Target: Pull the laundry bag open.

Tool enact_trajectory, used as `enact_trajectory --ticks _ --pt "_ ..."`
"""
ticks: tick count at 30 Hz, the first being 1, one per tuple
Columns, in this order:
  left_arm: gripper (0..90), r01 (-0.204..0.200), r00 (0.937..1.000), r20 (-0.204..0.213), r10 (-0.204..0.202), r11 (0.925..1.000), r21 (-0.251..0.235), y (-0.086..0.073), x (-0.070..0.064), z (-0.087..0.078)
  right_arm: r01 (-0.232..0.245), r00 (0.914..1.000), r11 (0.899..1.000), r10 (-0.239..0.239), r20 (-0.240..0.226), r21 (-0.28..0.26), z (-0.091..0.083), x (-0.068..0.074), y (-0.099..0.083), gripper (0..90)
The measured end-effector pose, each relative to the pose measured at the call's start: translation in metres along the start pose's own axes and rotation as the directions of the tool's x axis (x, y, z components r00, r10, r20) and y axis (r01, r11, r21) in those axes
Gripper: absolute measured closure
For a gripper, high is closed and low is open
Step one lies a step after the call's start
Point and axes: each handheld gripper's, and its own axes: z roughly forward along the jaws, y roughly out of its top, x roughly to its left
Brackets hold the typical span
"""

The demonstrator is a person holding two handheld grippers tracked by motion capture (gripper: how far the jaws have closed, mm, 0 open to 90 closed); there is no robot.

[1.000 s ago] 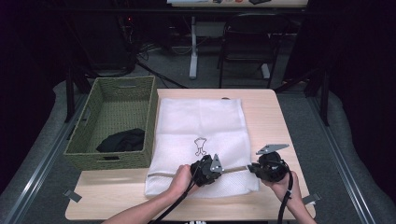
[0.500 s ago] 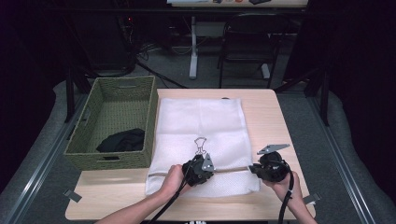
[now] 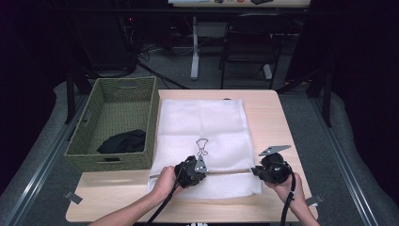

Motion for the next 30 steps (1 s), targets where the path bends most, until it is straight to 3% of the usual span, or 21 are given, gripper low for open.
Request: enact_trajectory --ticks 13,30 --pt "87.0 0.038 0.9992 -0.008 -0.038 0.9987 0.033 -0.021 0.008 -0.01 0.003 1.0 1.0 -0.003 0.004 -0.004 -0.001 0.0 0.0 83.6" --pt "87.0 0.058 0.998 -0.027 -0.057 0.997 0.051 -0.037 0.012 -0.021 0.0 0.9999 1.0 0.0 0.015 0.008 0.0 0.0 -0.001 83.6"
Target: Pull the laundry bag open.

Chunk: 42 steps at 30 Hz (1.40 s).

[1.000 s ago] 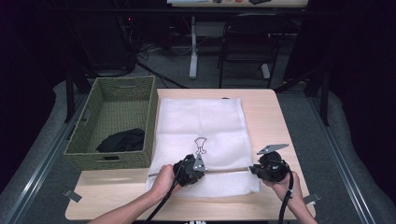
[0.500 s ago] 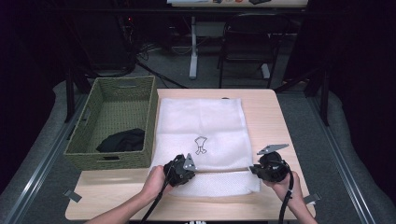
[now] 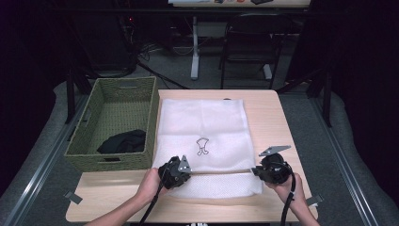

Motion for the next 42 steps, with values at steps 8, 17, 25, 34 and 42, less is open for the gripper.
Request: enact_trajectory --ticks 8,17,25,34,42 --pt "87.0 0.028 0.999 -0.036 -0.028 0.9996 -0.006 -0.014 0.004 -0.009 -0.002 1.0 1.0 0.002 0.009 0.001 0.0 -0.002 -0.001 83.6" --pt "87.0 0.081 0.9952 -0.055 -0.081 0.9967 0.004 -0.033 0.011 -0.021 -0.001 0.9999 1.0 0.0 0.017 0.004 0.0 -0.001 -0.001 83.6" --pt "87.0 0.099 0.9931 -0.065 -0.097 0.995 0.015 -0.042 0.014 -0.027 -0.001 0.9999 1.0 0.001 0.011 0.008 0.001 -0.001 -0.001 83.6" --pt "87.0 0.136 0.9869 -0.094 -0.131 0.99 0.039 -0.055 0.021 -0.031 -0.002 0.9997 1.0 0.002 0.023 0.014 0.001 -0.002 -0.001 83.7" --pt "87.0 0.181 0.9756 -0.134 -0.174 0.9827 0.042 -0.073 0.026 -0.04 -0.011 0.9996 1.0 0.011 0.025 0.014 0.003 -0.004 -0.002 83.6"
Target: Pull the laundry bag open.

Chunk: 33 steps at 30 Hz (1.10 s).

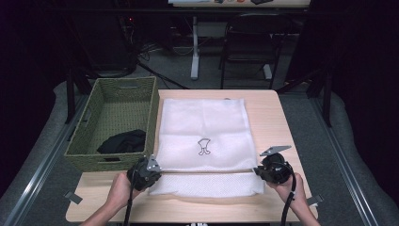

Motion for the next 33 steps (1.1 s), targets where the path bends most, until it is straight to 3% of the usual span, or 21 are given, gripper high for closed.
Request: enact_trajectory --ticks 7,11,13,14,15,16,18,21,28,33 --pt "87.0 0.034 0.9993 -0.018 -0.033 0.9991 0.027 -0.01 0.007 -0.003 0.004 0.9999 1.0 -0.004 0.012 0.007 0.003 -0.002 -0.001 83.7" --pt "87.1 0.038 0.9989 -0.029 -0.036 0.9982 0.046 -0.013 0.009 -0.002 0.016 0.9994 1.0 -0.017 0.029 0.025 0.006 -0.001 -0.001 83.7" --pt "87.1 0.027 0.9981 -0.057 -0.023 0.9976 0.064 -0.014 0.01 -0.003 0.017 0.9993 1.0 -0.018 0.034 0.025 0.008 0.0 -0.001 83.7" --pt "90.0 0.027 0.9945 -0.103 -0.019 0.9967 0.076 -0.016 0.011 -0.003 0.043 0.9969 0.999 -0.045 0.065 0.034 0.009 0.001 0.0 83.8" --pt "90.0 0.049 0.9938 -0.103 -0.041 0.9955 0.08 -0.019 0.016 -0.004 0.074 0.989 0.996 -0.08 0.125 0.054 0.01 0.003 0.001 83.8" --pt "90.0 0.084 0.9942 -0.074 -0.078 0.9939 0.072 -0.022 0.022 -0.005 0.081 0.9858 0.995 -0.09 0.142 0.066 0.012 0.001 0.0 83.8" --pt "90.0 0.09 0.9945 -0.06 -0.086 0.9932 0.073 -0.024 0.022 -0.005 0.006 0.9971 0.999 -0.009 0.075 0.044 0.012 -0.009 -0.003 83.8" --pt "90.0 0.066 0.9973 -0.036 -0.064 0.9964 0.054 -0.017 0.014 -0.005 -0.01 0.998 0.999 0.008 0.062 0.038 0.012 -0.011 -0.002 83.8" --pt "90.0 0.041 0.9991 0.009 -0.042 0.9985 0.037 -0.007 0.005 -0.001 0.013 0.9993 0.999 -0.014 0.033 0.041 0.012 -0.007 -0.001 83.3" --pt "82.7 0.044 0.9983 0.039 -0.045 0.9988 0.02 -0.006 0.003 -0.004 0.049 0.9988 0.998 -0.048 -0.012 0.044 0.019 -0.008 -0.001 79.8"
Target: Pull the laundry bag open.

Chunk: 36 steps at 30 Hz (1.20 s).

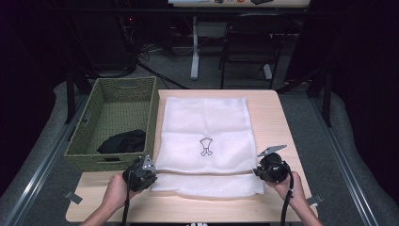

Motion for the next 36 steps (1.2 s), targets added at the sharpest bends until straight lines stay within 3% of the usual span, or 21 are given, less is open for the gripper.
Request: enact_trajectory --ticks 5,9,12,17,22,28,34,36 --pt "66.8 0.018 0.9993 0.032 -0.017 0.9995 -0.025 -0.001 0.001 -0.007 0.028 0.9995 1.0 -0.028 -0.017 -0.006 0.0 0.001 0.002 62.6" --pt "51.3 0.038 0.999 0.024 -0.037 0.9982 -0.045 -0.002 0.004 -0.014 0.025 0.9994 1.0 -0.025 -0.022 -0.018 -0.003 0.002 0.002 43.4" --pt "43.0 0.059 0.998 0.028 -0.057 0.9955 -0.075 -0.004 0.007 -0.019 0.033 0.9994 0.999 -0.033 -0.008 -0.028 -0.006 0.004 0.003 29.4" --pt "31.1 0.097 0.9946 0.047 -0.092 0.9885 -0.116 -0.007 0.012 -0.028 0.067 0.9977 0.996 -0.067 -0.003 -0.057 -0.009 0.01 0.008 15.2" --pt "18.2 0.112 0.9933 0.043 -0.107 0.9828 -0.147 -0.009 0.012 -0.033 0.112 0.9935 0.992 -0.113 -0.012 -0.062 -0.007 0.021 0.018 9.3" --pt "13.0 0.133 0.9911 0.03 -0.13 0.9762 -0.171 -0.011 0.012 -0.038 0.166 0.9848 0.981 -0.17 -0.035 -0.098 -0.004 0.033 0.031 7.5" --pt "3.6 0.121 0.9926 0.02 -0.119 0.9726 -0.198 -0.013 0.012 -0.044 0.218 0.9736 0.97 -0.224 -0.043 -0.111 0.004 0.043 0.046 7.1" --pt "0.7 0.122 0.9925 0.037 -0.116 0.9718 -0.202 -0.014 0.012 -0.044 0.232 0.9703 0.967 -0.238 -0.045 -0.107 0.007 0.045 0.051 6.8"
